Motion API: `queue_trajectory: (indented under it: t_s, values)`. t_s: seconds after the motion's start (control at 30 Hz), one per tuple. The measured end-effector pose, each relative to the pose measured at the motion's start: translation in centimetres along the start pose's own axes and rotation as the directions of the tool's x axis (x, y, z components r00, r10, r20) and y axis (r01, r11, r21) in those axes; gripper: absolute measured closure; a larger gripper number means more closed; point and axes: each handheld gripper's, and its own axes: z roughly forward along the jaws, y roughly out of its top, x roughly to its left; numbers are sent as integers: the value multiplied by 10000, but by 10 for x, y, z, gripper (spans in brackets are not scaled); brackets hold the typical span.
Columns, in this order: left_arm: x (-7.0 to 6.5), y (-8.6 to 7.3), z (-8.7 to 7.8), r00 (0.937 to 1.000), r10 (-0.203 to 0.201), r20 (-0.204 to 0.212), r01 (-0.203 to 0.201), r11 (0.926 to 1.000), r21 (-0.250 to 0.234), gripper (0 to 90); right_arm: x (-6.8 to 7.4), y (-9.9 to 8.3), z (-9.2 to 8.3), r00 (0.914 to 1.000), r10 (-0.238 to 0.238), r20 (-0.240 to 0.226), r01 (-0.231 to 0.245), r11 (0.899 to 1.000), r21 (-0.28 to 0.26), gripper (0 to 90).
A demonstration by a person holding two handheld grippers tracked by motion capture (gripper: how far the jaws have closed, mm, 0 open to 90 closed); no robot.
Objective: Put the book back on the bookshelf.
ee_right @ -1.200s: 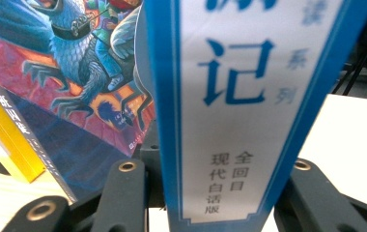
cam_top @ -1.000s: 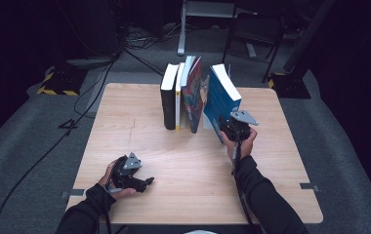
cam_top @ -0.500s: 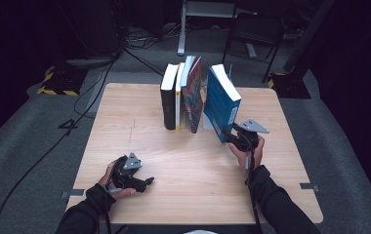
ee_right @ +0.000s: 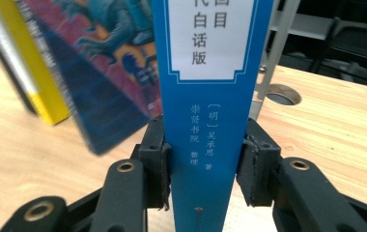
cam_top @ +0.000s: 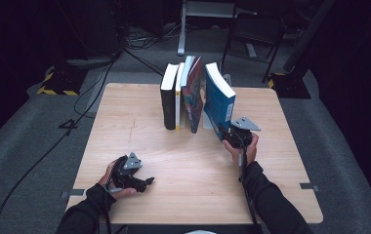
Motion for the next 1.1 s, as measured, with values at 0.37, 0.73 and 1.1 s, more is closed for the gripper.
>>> queue_trajectory:
  t_s: [0.37,0.73,1.1]
  values:
    - [0,0,0,10000,-6,-9,6,10000,-17,139,5,5,13,9946,936,448,-932,9956,-117,608]
    - [0,0,0,10000,-3,-5,3,10000,-19,139,7,10,19,9943,1018,301,-1018,9948,-28,602]
    - [0,0,0,10000,-1,2,1,10000,-7,139,4,14,17,9988,485,114,-491,9969,613,579]
